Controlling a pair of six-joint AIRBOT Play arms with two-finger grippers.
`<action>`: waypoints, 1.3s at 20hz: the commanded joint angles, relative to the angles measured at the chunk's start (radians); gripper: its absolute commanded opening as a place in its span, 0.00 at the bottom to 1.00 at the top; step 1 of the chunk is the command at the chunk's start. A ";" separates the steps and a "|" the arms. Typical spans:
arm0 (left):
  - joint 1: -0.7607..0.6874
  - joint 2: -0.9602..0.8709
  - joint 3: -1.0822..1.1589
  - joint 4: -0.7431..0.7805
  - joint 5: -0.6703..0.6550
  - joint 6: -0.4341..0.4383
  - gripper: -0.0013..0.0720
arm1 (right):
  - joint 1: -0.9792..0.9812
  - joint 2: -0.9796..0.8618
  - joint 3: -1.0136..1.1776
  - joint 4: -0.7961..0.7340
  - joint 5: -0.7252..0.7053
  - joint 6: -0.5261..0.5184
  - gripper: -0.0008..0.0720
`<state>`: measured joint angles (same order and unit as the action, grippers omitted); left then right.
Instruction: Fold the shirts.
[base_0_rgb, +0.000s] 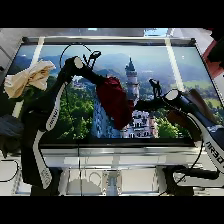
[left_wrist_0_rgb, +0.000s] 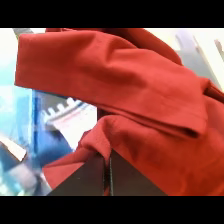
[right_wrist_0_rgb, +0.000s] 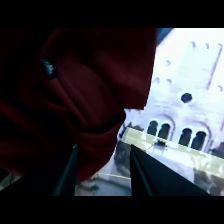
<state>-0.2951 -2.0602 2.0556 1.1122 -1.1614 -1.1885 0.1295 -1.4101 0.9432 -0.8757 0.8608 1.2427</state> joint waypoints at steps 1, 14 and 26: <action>0.009 0.011 0.010 -0.004 -0.074 0.003 0.03 | 0.037 -0.076 -0.030 0.022 -0.211 0.108 0.55; 0.009 0.014 0.010 -0.005 -0.079 0.003 0.03 | 0.037 -0.158 0.025 0.273 -0.132 -0.043 0.06; 0.135 0.529 0.010 0.545 -0.222 -0.143 0.03 | -0.267 0.266 0.446 -0.166 0.320 0.102 0.05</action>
<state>-0.2008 -1.6840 2.0651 1.4750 -1.2942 -1.2663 -0.0483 -1.2919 1.2903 -0.8841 1.0325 1.2945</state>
